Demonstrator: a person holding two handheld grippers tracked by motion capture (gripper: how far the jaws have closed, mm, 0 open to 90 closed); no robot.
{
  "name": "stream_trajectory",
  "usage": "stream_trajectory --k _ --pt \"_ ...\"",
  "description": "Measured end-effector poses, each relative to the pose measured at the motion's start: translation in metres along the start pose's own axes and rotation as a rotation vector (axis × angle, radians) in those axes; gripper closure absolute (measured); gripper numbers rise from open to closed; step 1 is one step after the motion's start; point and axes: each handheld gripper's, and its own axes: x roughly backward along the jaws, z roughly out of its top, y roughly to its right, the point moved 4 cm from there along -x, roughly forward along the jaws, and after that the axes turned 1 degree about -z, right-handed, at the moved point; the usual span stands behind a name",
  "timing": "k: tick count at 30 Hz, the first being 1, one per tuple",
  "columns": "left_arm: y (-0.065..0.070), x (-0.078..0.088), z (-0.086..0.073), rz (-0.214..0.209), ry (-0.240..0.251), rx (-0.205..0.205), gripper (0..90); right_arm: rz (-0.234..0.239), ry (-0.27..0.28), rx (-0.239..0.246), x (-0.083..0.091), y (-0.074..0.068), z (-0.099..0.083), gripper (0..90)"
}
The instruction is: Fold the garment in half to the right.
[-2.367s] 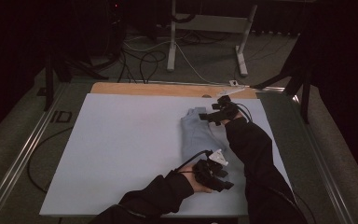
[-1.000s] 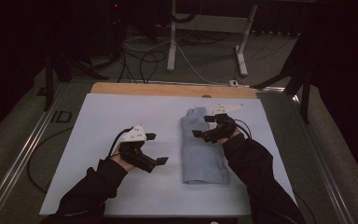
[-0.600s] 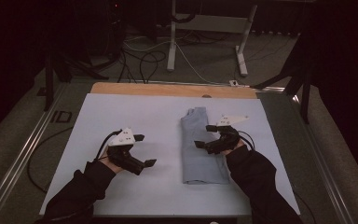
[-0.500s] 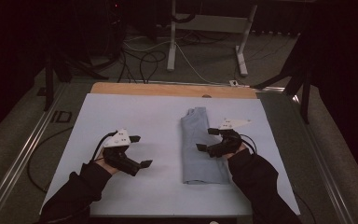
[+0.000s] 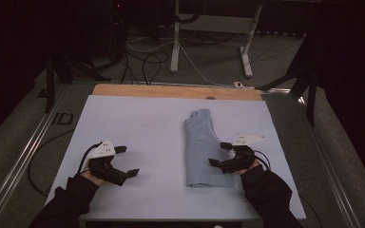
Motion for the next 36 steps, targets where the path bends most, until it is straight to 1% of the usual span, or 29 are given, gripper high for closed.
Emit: stream_trajectory --k 3,5,7,9,11,14,15,17,20,22,25,27,29,30,31,35,36 --pt "-0.001 0.003 -0.008 0.014 -0.01 0.01 0.3 -0.015 0.004 -0.002 0.006 -0.001 -0.006 9.9" --pt "-0.002 0.005 -0.015 0.03 -0.02 0.01 0.3 -0.009 0.007 -0.009 0.009 -0.002 -0.011 9.9" --pt "-0.002 0.006 -0.021 0.05 -0.031 0.015 0.3 -0.018 0.006 -0.006 0.012 -0.003 -0.015 9.9" --pt "-0.001 0.006 -0.025 0.052 -0.03 0.019 0.3 -0.02 0.005 -0.013 0.016 -0.004 -0.02 9.9" --pt "-0.002 0.007 -0.029 0.063 -0.041 0.016 0.3 -0.034 -0.002 -0.008 0.02 -0.005 -0.025 9.9" --pt "-0.004 0.012 -0.035 0.081 -0.047 0.024 0.3 -0.047 0.001 -0.015 0.026 -0.004 -0.032 9.9" --pt "-0.004 0.014 -0.036 0.084 -0.042 0.031 0.3 -0.054 0.001 -0.023 0.028 -0.004 -0.034 9.9" --pt "-0.005 0.019 -0.039 0.09 -0.035 0.046 0.3 -0.072 0.005 -0.019 0.032 -0.003 -0.038 9.9" --pt "-0.005 0.026 -0.043 0.097 -0.029 0.053 0.3 -0.098 0.005 -0.027 0.038 -0.003 -0.044 9.7" --pt "-0.005 0.03 -0.046 0.106 -0.022 0.056 0.3 -0.105 0.009 -0.031 0.042 -0.004 -0.047 9.7" --pt "-0.006 0.037 -0.051 0.117 -0.014 0.071 0.3 -0.126 0.016 -0.046 0.047 -0.005 -0.05 9.7" --pt "-0.007 0.04 -0.051 0.127 -0.003 0.076 0.3 -0.139 0.03 -0.051 0.049 -0.005 -0.051 9.7" --pt "-0.007 0.041 -0.051 0.127 0.004 0.079 0.3 -0.143 0.03 -0.058 0.05 -0.005 -0.052 9.7" --pt "-0.008 0.042 -0.051 0.13 0.021 0.087 0.3 -0.156 0.02 -0.057 0.049 -0.006 -0.055 9.7" --pt "-0.009 0.042 -0.051 0.134 0.027 0.086 0.3 -0.157 0.008 -0.053 0.047 -0.006 -0.056 9.7" --pt "-0.009 0.041 -0.052 0.132 0.037 0.097 0.3 -0.156 0.002 -0.042 0.042 -0.004 -0.056 9.8" --pt "-0.009 0.04 -0.052 0.138 0.039 0.092 0.3 -0.148 -0.007 -0.037 0.038 -0.004 -0.055 9.8"
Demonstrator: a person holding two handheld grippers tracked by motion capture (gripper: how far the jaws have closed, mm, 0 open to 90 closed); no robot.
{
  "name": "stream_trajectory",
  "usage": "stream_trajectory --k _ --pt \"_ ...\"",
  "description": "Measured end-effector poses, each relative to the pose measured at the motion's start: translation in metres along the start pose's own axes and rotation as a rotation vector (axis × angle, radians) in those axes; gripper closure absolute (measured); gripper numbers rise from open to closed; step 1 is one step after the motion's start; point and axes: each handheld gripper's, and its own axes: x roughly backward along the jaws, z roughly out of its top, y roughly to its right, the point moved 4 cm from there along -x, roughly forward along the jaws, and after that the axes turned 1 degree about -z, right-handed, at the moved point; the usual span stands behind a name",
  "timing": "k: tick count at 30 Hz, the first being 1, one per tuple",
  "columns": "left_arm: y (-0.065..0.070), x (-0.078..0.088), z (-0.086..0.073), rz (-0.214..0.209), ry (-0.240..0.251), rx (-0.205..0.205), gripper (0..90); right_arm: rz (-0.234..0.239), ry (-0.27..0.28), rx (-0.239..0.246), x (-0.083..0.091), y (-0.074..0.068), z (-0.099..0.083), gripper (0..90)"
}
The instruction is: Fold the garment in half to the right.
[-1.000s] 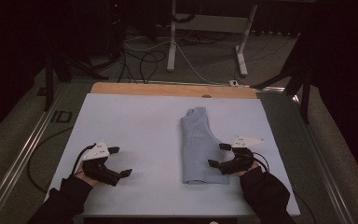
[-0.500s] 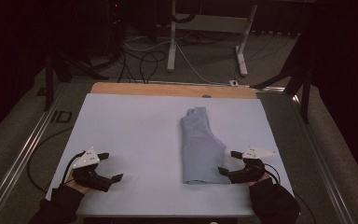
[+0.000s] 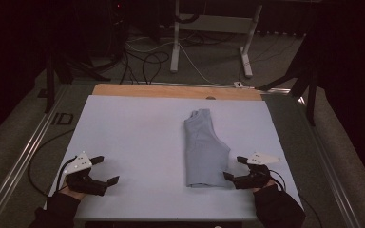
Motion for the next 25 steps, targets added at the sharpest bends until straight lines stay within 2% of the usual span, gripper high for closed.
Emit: stream_trajectory --k 4,9,25 --pt "-0.0001 0.0 0.0 0.008 0.004 -0.004 0.3 0.005 -0.017 0.017 -0.0028 -0.0028 -0.0009 9.8" --pt "0.0024 0.0001 0.0022 0.018 0.011 -0.013 0.3 0.007 -0.001 0.007 -0.001 -0.0016 -0.0002 9.8" --pt "0.0058 -0.0017 0.0048 0.019 0.011 -0.02 0.3 0.001 -0.007 -0.002 0.0017 -0.0013 -0.001 9.9"
